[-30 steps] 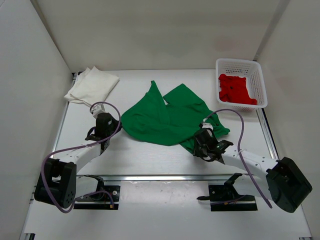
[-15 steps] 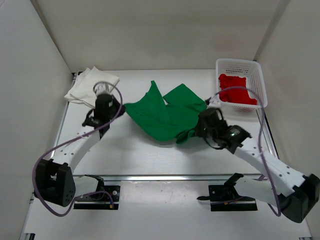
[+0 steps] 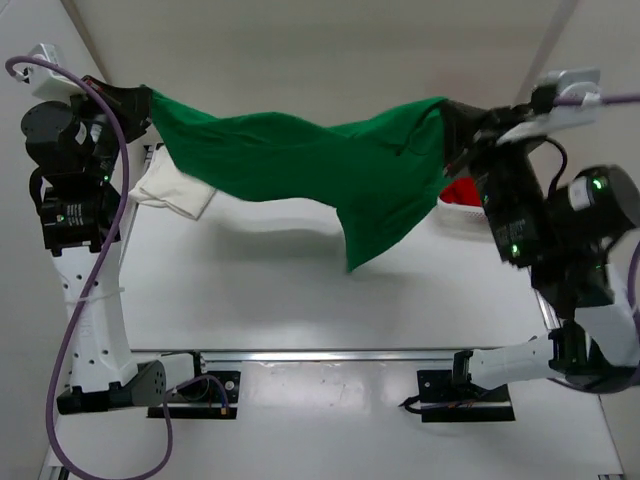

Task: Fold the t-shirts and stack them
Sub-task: Flatten out the tshirt

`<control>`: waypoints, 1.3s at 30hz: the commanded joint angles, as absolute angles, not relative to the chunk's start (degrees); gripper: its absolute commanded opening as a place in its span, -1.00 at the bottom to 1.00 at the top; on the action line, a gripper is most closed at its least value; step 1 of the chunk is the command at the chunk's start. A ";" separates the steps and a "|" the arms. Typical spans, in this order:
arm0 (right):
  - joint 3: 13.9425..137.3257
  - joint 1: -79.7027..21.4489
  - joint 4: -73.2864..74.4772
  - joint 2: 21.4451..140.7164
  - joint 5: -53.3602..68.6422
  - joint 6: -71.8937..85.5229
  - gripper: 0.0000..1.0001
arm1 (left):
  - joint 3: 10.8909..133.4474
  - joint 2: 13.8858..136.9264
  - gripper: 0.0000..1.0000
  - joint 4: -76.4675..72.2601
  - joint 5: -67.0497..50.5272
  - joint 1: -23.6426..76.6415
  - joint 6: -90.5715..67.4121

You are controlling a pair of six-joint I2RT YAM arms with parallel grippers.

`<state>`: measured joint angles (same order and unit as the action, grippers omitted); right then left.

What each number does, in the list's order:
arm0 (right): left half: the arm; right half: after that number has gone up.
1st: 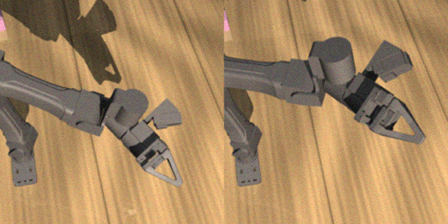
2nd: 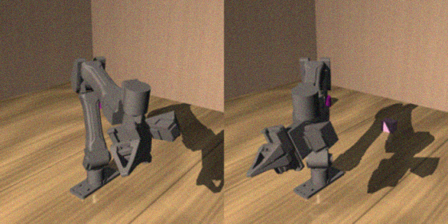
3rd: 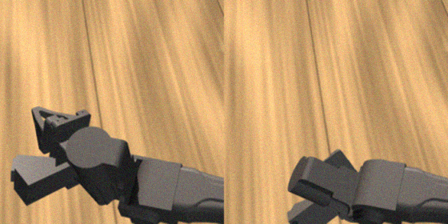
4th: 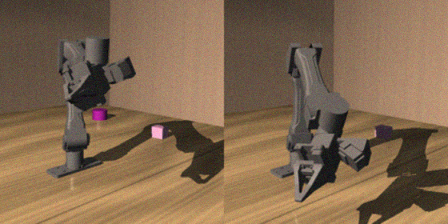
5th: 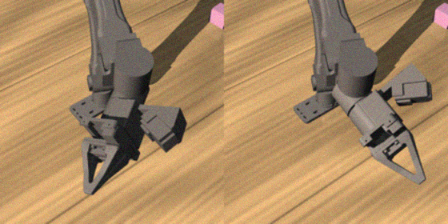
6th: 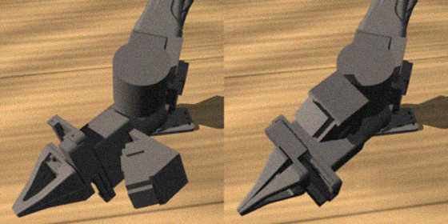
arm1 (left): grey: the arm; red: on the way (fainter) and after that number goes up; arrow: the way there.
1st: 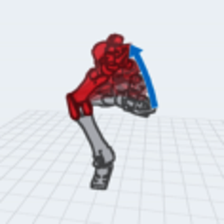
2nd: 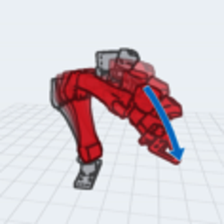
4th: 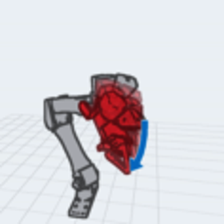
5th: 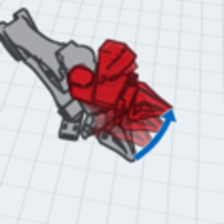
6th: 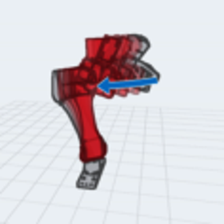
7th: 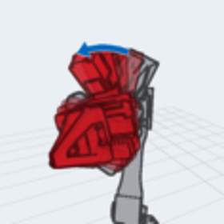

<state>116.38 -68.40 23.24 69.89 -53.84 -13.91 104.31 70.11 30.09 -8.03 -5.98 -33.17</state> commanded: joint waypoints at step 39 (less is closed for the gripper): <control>149.24 3.51 18.09 107.32 19.42 16.96 -0.98 | 125.94 101.86 -1.00 20.13 -1.14 -7.37 -40.96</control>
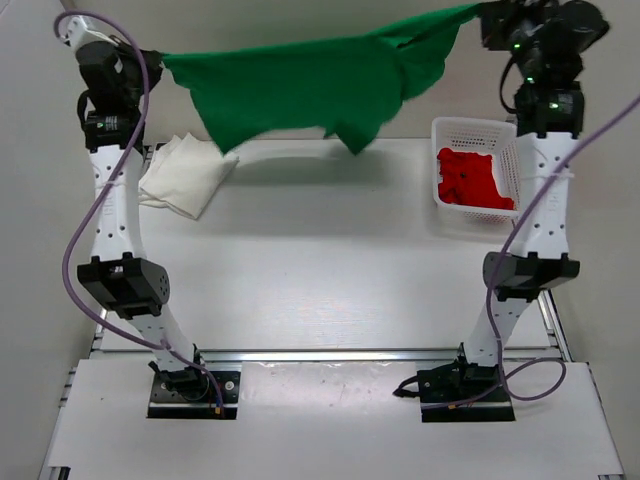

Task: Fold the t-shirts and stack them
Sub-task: Flatten out the tshirt

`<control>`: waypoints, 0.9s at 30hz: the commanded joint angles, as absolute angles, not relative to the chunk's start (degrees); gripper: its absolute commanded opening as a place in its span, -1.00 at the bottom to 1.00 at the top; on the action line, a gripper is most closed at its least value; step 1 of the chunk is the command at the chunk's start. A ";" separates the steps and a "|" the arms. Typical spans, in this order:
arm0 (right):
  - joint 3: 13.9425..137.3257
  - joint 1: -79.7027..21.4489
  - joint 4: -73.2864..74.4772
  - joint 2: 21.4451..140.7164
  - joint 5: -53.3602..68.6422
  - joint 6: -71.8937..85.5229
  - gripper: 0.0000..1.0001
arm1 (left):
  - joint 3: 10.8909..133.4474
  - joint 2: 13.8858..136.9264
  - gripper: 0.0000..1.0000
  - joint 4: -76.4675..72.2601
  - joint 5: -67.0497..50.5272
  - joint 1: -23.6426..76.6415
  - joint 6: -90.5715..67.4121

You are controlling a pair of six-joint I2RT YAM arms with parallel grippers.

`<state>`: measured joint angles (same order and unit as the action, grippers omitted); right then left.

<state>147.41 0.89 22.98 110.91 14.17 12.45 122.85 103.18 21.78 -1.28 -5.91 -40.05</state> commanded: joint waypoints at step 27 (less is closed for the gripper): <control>43.60 -6.85 38.74 49.93 1.82 14.76 -1.00 | 28.65 47.21 -1.00 12.73 3.96 -6.33 -37.36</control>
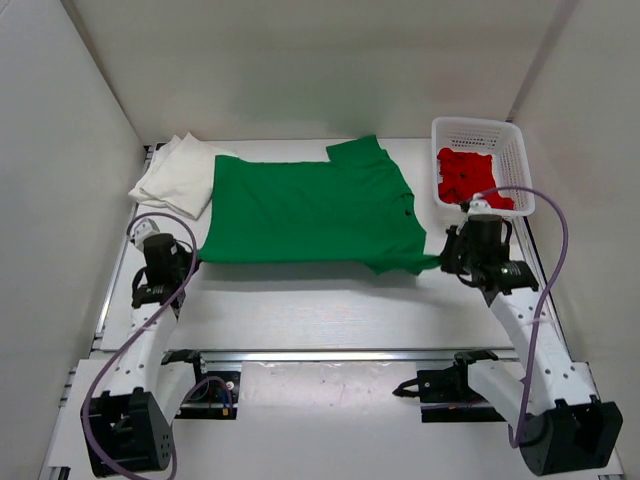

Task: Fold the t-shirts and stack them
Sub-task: Flatten out the tshirt, then fold the flattened tshirt in 1/3 of the way

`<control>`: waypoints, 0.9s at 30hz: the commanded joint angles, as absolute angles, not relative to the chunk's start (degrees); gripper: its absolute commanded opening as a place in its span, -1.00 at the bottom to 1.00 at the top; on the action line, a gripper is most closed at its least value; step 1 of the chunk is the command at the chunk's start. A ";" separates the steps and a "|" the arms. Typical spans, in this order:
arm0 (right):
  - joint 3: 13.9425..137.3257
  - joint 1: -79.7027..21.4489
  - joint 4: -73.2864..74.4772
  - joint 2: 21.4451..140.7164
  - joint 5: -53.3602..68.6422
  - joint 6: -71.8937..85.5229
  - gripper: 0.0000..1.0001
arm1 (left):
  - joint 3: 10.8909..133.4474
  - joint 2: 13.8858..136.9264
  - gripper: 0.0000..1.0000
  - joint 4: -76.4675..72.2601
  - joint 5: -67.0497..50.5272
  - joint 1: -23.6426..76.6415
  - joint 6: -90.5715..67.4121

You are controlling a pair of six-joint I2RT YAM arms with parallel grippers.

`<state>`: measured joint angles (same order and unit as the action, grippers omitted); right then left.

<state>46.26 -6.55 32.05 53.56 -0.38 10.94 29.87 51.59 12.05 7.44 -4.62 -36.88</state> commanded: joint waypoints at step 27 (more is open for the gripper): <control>65.37 -12.05 27.51 81.55 0.61 18.11 -1.00 | 35.77 70.91 -1.00 5.19 2.20 -5.62 -41.57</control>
